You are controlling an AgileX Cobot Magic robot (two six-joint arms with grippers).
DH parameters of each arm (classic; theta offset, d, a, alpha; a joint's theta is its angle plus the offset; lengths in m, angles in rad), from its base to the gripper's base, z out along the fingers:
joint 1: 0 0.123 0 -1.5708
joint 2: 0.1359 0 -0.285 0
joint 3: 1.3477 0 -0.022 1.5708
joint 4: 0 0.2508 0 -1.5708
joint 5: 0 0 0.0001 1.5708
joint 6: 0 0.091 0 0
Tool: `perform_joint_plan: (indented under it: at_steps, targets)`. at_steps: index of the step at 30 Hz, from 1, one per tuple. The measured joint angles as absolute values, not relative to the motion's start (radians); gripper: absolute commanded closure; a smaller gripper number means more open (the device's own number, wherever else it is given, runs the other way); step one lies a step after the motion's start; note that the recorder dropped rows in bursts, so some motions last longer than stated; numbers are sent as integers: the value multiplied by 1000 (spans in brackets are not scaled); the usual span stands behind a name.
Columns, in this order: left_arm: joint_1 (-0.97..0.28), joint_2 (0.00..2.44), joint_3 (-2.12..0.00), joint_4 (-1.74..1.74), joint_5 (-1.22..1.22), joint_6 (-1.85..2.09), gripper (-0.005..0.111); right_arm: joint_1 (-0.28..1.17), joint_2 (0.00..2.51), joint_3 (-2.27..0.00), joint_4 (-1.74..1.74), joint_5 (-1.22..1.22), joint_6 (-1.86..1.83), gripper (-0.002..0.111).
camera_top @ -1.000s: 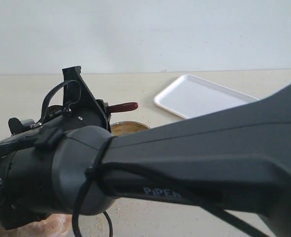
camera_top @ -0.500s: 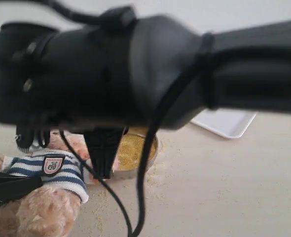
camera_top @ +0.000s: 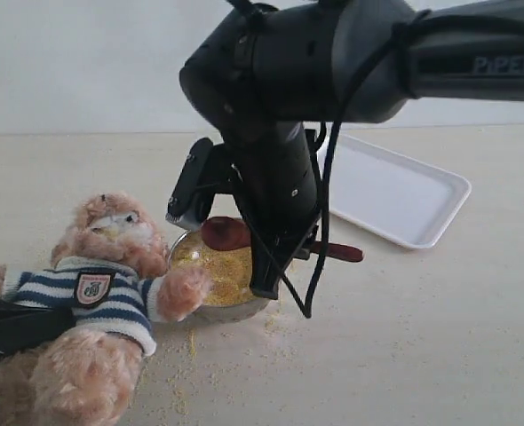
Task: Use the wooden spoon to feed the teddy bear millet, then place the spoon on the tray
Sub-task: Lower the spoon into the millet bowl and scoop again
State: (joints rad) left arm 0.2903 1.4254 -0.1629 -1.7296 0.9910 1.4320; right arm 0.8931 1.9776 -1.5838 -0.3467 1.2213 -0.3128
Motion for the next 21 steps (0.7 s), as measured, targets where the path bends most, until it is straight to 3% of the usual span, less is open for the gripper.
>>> perform_joint_plan:
  at_steps: [21]
  targets:
    - [290, 1425, -194, -1732, 943, 1310, 102, 965, 2038, -1584, -560, 1219, -412, 108]
